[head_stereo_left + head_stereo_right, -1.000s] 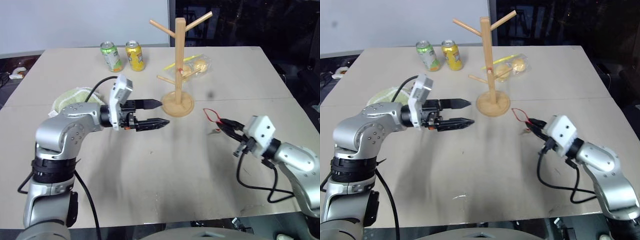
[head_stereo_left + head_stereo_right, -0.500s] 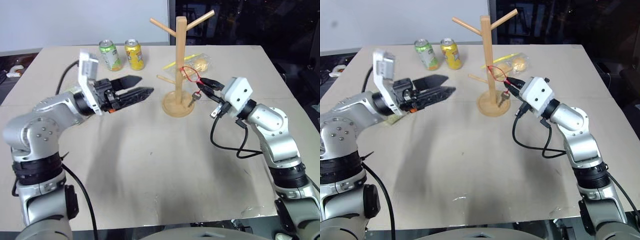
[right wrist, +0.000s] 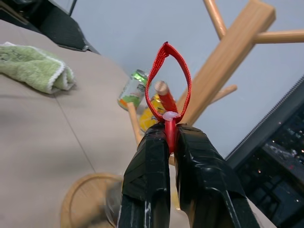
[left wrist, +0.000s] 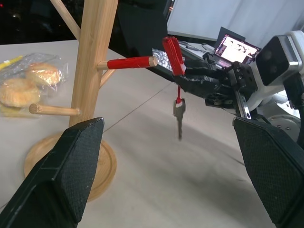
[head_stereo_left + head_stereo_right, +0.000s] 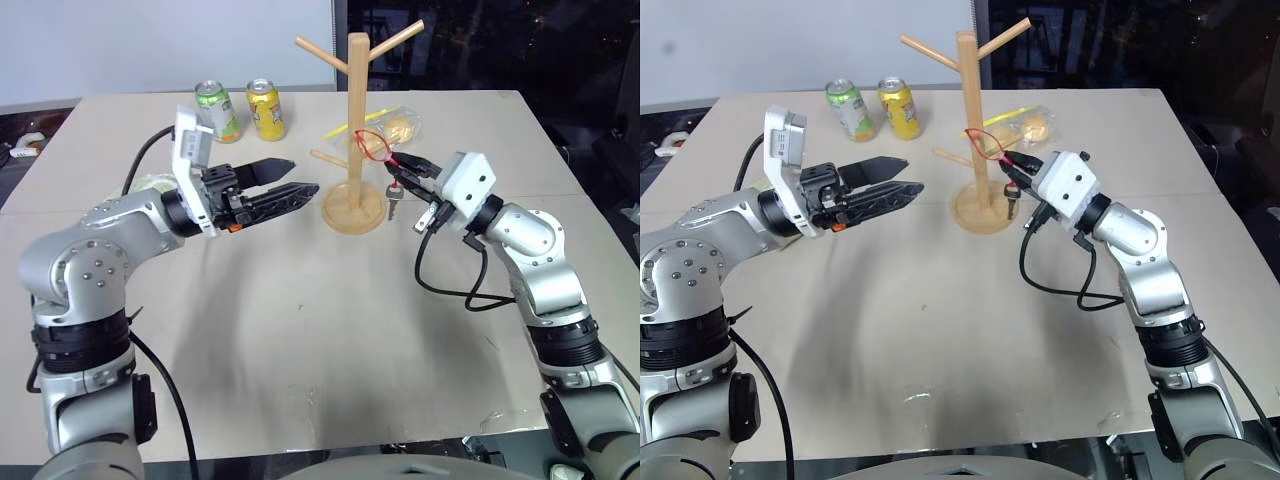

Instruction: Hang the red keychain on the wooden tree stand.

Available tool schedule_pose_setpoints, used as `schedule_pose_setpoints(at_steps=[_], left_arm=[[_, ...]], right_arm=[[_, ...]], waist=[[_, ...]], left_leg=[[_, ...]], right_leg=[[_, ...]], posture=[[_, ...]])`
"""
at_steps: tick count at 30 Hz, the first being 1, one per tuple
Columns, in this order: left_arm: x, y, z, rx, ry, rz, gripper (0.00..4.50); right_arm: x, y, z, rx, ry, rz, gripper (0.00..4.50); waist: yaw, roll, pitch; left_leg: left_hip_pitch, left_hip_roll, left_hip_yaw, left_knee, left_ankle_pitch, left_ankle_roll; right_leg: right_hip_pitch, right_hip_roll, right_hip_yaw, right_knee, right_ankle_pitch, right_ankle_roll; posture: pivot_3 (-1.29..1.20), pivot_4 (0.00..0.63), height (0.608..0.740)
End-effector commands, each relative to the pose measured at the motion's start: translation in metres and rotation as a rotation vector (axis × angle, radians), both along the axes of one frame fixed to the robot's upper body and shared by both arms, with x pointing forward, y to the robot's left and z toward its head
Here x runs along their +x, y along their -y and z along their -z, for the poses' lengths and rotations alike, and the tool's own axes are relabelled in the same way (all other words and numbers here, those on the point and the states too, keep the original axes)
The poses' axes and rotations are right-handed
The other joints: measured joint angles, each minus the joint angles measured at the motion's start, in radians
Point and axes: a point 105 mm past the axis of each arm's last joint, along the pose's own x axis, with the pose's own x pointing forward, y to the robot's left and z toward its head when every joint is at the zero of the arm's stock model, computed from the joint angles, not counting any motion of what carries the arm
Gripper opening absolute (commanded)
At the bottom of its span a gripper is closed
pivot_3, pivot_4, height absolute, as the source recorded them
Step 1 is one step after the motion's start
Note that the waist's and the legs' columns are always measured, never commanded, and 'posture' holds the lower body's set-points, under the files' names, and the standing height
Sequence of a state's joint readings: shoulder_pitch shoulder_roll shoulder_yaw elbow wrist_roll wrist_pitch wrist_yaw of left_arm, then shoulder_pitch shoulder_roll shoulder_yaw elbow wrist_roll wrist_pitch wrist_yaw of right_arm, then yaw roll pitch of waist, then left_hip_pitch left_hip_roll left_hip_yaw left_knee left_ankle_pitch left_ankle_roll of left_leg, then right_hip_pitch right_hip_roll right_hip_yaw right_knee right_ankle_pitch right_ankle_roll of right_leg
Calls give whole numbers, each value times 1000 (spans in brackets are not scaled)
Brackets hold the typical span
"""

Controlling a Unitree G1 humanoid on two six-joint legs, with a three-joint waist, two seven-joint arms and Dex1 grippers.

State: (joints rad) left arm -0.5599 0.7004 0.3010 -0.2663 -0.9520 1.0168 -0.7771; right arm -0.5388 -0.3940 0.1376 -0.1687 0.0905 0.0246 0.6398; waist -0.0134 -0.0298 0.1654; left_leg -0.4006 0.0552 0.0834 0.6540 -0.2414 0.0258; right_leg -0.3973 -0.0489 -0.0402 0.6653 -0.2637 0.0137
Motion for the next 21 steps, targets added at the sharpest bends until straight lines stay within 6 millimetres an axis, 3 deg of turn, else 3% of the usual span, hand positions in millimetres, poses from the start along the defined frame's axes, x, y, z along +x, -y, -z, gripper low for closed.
schedule_pose_setpoints(at_steps=[1,9,21], left_arm=[[-7,9,-11,-1,63,41,4500],[-8,13,-11,-7,58,51,4500],[-7,15,-11,-7,61,59,4500]], right_arm=[[5,3,-7,14,21,30,97],[13,5,-9,24,21,66,97],[17,-3,6,-82,-7,74,97]], waist=[[0,0,0],[0,0,0],[-1,0,0]], left_leg=[[0,0,0,0,0,0],[0,0,0,0,0,0],[0,0,0,0,0,0]], right_leg=[[0,0,0,0,0,0],[0,0,0,0,0,0],[0,0,0,0,0,0]], posture=[[0,150,740],[0,150,740],[0,150,740]])
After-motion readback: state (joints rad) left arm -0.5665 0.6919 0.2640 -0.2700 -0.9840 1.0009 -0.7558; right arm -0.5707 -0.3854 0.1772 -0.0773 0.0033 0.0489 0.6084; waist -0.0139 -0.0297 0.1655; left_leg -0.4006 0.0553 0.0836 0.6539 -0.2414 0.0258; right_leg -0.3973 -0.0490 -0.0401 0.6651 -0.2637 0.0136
